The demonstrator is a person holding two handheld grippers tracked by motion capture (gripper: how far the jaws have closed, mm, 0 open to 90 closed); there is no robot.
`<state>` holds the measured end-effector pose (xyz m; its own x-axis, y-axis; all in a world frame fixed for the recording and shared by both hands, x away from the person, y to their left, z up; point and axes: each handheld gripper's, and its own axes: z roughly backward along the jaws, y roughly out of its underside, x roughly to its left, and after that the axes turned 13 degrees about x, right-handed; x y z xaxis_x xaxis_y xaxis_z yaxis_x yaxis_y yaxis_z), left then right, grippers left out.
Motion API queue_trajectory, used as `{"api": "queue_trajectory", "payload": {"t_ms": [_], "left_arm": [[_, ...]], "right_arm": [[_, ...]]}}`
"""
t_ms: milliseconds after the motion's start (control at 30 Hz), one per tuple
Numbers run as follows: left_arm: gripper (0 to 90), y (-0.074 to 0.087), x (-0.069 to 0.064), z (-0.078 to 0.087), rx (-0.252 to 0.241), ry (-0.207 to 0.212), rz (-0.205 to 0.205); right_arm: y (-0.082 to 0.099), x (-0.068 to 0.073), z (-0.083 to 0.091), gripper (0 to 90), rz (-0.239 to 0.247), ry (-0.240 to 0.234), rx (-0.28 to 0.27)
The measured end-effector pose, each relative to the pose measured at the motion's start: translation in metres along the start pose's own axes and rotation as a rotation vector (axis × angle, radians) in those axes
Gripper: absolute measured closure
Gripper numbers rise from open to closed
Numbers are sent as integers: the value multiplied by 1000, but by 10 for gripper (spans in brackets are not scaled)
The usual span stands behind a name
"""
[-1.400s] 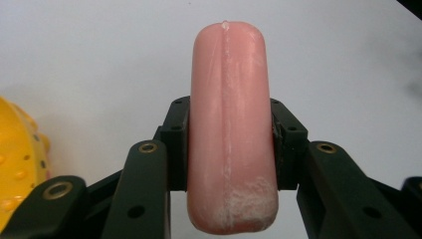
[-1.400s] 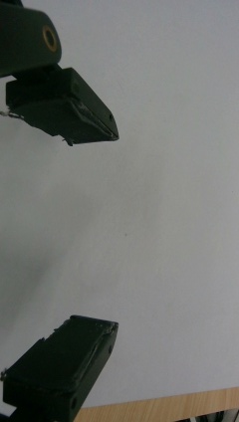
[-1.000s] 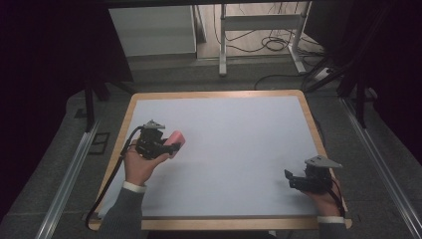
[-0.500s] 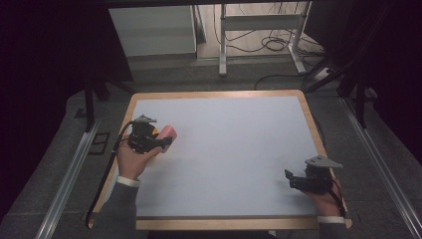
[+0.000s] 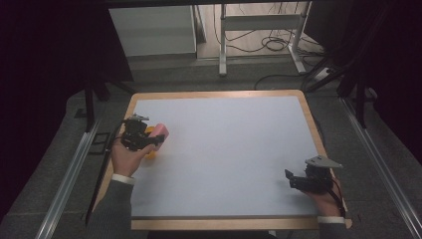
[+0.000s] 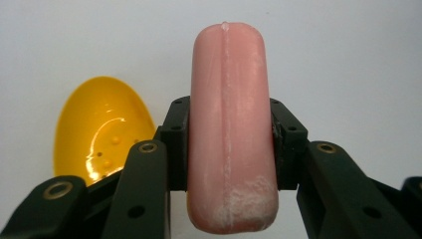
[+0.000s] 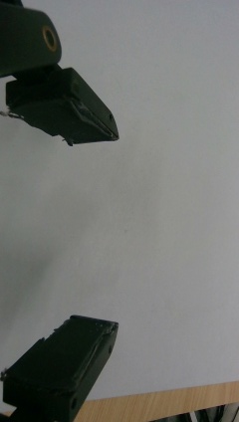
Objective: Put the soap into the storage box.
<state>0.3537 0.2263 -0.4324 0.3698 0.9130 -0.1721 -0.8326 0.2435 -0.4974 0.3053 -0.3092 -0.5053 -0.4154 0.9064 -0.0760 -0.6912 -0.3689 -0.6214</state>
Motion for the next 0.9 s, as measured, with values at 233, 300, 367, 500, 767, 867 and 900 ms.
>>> {"api": "queue_trajectory", "payload": {"t_ms": [233,300,367,500,767,867,900], "left_arm": [[600,1,8,0,4,-16,15],[600,2,9,0,10,-16,16],[600,2,13,0,16,-29,19],[600,2,17,-2,19,-32,29],[600,4,27,-5,25,-63,54],[600,4,33,-9,39,-79,70],[600,5,35,-10,42,-81,74]], "right_arm": [[0,0,0,115,-4,4,1],[0,0,0,115,-4,5,1],[0,0,0,115,-3,5,1],[0,-1,0,115,-2,6,3],[1,-2,0,115,-11,8,4],[1,-2,0,115,-11,10,5],[1,-2,0,115,-10,10,5]]}}
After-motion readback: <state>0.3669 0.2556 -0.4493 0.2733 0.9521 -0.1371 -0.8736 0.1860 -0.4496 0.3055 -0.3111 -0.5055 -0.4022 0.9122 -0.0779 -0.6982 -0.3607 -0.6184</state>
